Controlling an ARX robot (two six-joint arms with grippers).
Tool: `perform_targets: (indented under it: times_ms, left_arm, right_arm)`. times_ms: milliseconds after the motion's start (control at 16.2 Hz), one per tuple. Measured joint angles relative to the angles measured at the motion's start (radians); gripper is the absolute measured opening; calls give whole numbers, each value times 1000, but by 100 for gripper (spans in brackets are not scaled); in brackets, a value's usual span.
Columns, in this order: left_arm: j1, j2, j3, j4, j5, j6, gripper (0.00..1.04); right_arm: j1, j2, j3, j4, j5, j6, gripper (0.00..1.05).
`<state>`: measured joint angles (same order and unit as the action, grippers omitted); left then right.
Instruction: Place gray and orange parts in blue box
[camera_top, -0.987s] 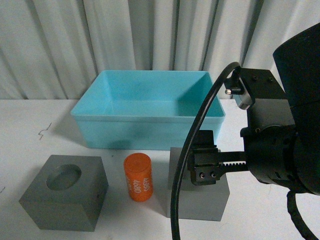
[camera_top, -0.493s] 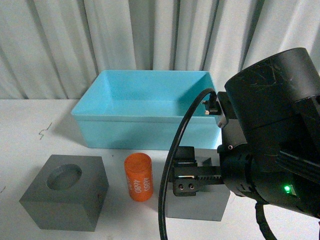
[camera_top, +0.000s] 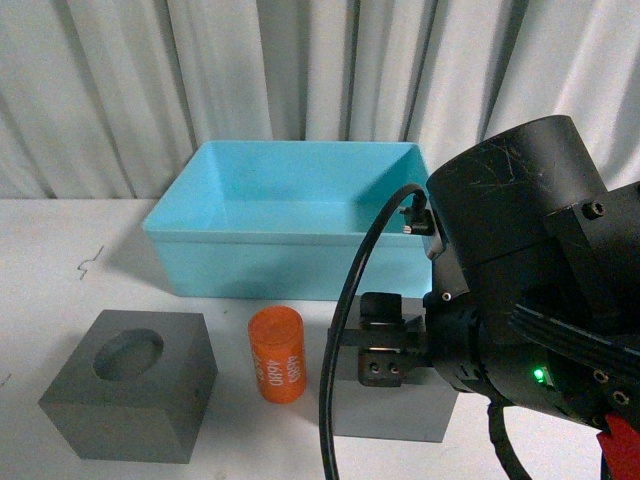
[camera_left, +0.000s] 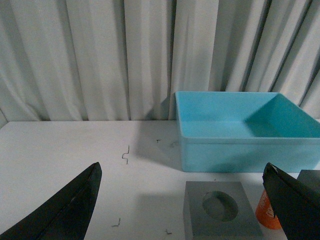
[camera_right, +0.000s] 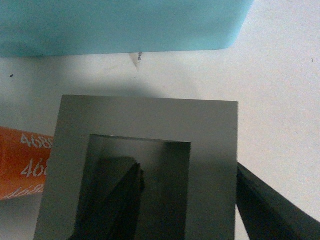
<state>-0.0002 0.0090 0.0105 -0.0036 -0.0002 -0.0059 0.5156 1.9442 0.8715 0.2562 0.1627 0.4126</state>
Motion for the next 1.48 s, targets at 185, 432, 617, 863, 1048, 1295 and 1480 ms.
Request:
perform_targets:
  times_ms: [185, 432, 617, 863, 1048, 1295, 1480]
  left_arm:
    - [0, 0, 0, 0, 0, 0, 98]
    - [0, 0, 0, 0, 0, 0, 98]
    - [0, 0, 0, 0, 0, 0, 98]
    - [0, 0, 0, 0, -1, 0, 98]
    - [0, 0, 0, 0, 0, 0, 98]
    - [0, 0, 0, 0, 0, 0, 98]
    - [0, 0, 0, 0, 0, 0, 98]
  right_arm:
    - [-68, -124, -127, 7, -27, -21, 19]
    - [-166, -397, -187, -48, -82, -88, 19]
    - [-293, -555, -25, 26, -113, -220, 19]
    - [-311, -272, 235, 185, -119, -378, 18]
    - [-269, -65, 407, 148, -122, -383, 18]
    - [-219, 155, 665, 45, -76, -333, 18]
    - [-201, 281, 780, -35, -37, -286, 18]
